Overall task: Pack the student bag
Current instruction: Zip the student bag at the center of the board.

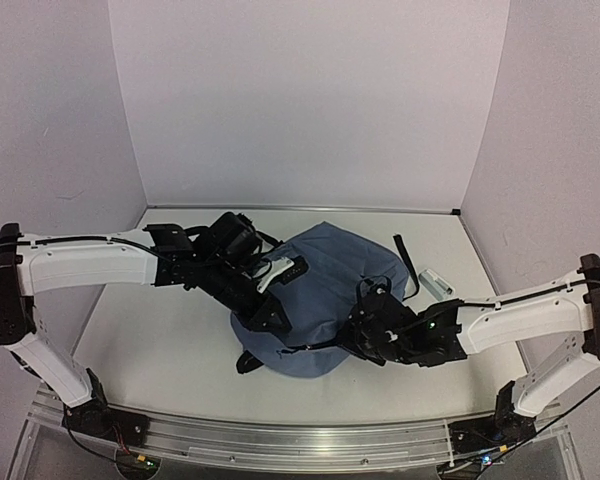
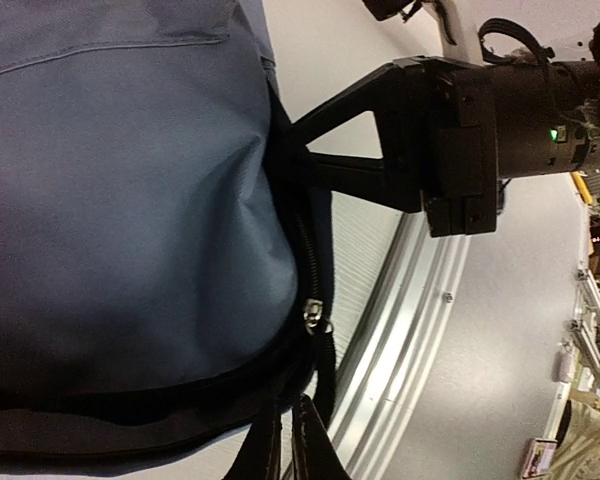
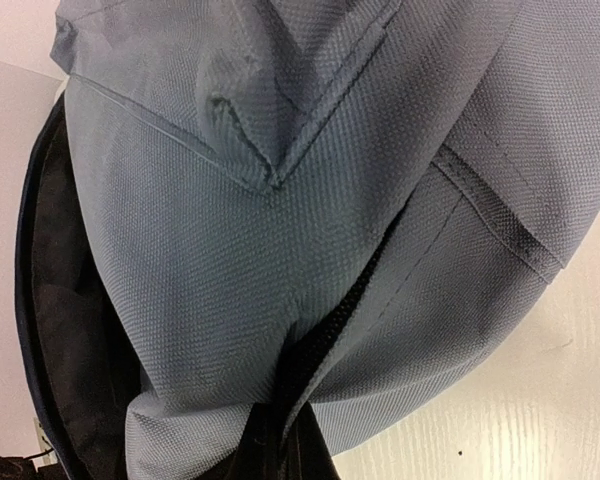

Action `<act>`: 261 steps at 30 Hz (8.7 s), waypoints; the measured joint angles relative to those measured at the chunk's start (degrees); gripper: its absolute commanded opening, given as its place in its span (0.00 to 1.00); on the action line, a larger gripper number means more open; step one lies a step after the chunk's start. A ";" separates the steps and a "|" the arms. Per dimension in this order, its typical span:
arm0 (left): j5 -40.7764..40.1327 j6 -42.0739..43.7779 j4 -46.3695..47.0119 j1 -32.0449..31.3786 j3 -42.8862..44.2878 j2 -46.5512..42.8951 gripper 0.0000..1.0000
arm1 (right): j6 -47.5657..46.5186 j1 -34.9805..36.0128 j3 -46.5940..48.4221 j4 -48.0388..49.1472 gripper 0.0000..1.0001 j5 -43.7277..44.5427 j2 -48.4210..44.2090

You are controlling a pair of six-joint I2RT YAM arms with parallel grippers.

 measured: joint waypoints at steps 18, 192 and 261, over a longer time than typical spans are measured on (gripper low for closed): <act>11.38 -2.63 3.18 -0.09 3.67 9.29 0.54 | -2.92 -1.52 0.02 0.00 0.00 -0.06 1.39; -17.42 4.89 -10.26 21.63 4.61 8.45 0.00 | -51.81 8.91 12.64 -5.88 0.00 2.42 8.57; -14.64 3.59 15.39 21.61 2.08 12.60 0.00 | -49.05 11.12 32.58 -8.84 0.00 1.94 21.81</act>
